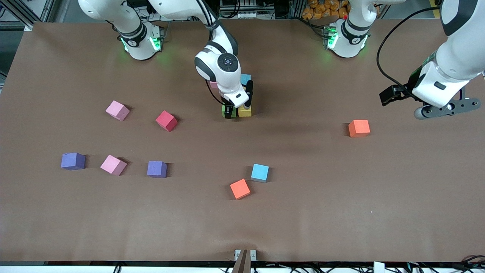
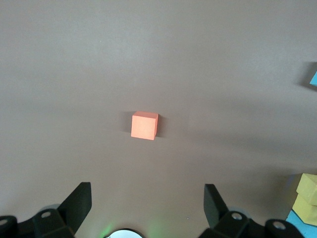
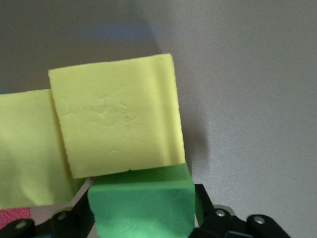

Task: Form number 2 with 11 blocks
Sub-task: 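Release the green block beside the yellow blocks and lift the right gripper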

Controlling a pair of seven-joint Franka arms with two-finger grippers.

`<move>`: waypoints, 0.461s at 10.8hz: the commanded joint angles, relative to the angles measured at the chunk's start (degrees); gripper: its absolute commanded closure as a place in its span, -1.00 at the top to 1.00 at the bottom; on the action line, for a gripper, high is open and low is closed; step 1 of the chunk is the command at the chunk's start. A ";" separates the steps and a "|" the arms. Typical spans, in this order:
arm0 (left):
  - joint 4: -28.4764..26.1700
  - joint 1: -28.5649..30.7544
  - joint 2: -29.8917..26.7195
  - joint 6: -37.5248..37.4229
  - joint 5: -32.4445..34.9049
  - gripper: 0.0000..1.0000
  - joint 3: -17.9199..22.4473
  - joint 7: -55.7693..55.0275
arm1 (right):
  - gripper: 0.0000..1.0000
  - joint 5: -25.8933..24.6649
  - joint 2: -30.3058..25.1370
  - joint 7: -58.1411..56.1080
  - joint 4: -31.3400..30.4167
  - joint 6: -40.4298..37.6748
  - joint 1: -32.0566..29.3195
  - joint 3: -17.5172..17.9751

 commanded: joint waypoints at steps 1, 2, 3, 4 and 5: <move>1.82 0.09 0.92 -0.78 -1.14 1.00 0.36 1.36 | 1.00 0.56 0.30 0.83 1.09 -0.32 0.14 -0.10; 1.91 0.09 0.92 -0.78 -1.14 1.00 0.36 1.36 | 1.00 0.56 0.03 0.66 1.00 -0.67 -0.04 -0.10; 2.17 0.09 0.92 -0.78 -1.23 1.00 0.44 1.36 | 1.00 0.56 -0.49 0.40 0.74 -0.76 -0.21 -0.10; 2.26 0.18 0.92 -0.69 -1.23 1.00 0.44 1.45 | 1.00 0.47 -0.93 0.13 0.39 -0.76 -0.65 -0.01; 2.26 0.18 1.01 -0.52 -1.23 1.00 0.44 1.45 | 1.00 0.38 -1.63 0.04 -0.05 -0.85 -1.00 -0.01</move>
